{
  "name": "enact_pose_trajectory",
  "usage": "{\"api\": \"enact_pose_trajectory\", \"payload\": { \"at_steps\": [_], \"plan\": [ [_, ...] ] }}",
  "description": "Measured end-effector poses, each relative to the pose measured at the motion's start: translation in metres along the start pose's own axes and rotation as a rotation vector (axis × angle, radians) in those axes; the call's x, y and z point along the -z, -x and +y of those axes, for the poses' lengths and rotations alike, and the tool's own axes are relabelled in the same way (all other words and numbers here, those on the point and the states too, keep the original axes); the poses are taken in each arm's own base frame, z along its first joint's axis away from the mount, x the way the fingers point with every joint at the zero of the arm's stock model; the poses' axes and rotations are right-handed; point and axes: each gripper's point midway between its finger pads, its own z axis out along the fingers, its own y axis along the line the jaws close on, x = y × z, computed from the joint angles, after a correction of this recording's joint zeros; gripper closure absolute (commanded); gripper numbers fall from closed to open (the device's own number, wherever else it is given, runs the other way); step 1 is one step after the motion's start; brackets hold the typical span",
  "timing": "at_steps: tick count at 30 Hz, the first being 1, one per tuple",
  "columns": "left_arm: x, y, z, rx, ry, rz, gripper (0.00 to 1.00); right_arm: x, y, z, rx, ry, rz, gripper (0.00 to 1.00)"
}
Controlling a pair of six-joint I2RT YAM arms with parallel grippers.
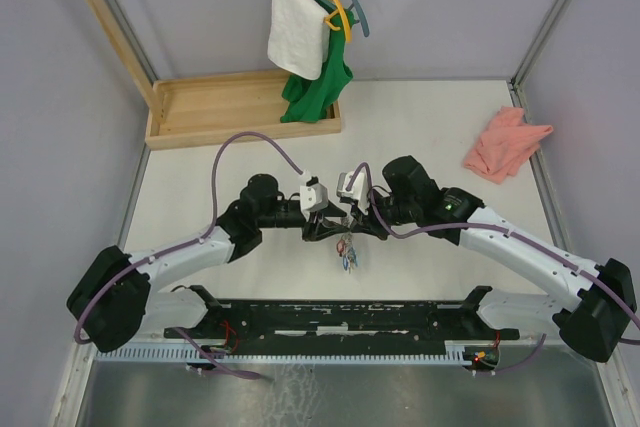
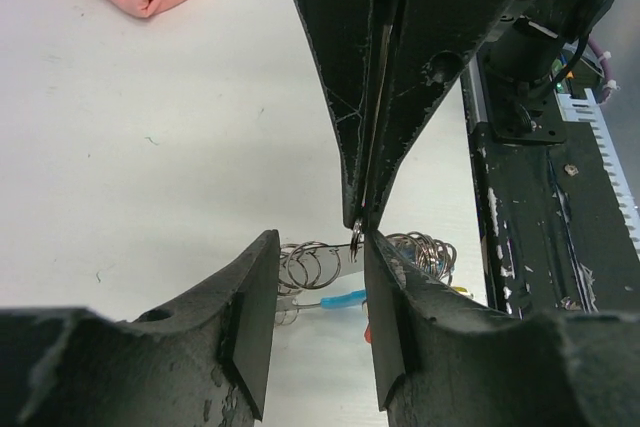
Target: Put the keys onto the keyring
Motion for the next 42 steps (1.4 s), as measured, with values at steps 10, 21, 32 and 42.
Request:
{"api": "enact_pose_trajectory", "payload": {
  "at_steps": [10, 21, 32, 42],
  "plan": [
    [-0.007, -0.010, -0.003, 0.016, -0.059, 0.036, 0.74, 0.001, -0.001, 0.002, 0.003, 0.010, 0.002, 0.99],
    [-0.009, -0.011, -0.012, 0.016, -0.124, 0.024, 0.97, 0.001, 0.000, 0.001, 0.014, 0.013, -0.003, 0.78],
    [0.008, -0.031, -0.009, 0.048, 0.026, -0.099, 0.97, 0.024, 0.030, -0.015, 0.019, -0.057, -0.323, 0.68],
    [0.019, -0.007, -0.006, -0.011, 0.089, -0.245, 0.97, 0.004, 0.017, -0.002, 0.054, 0.039, -0.387, 0.72]
  ]
}}
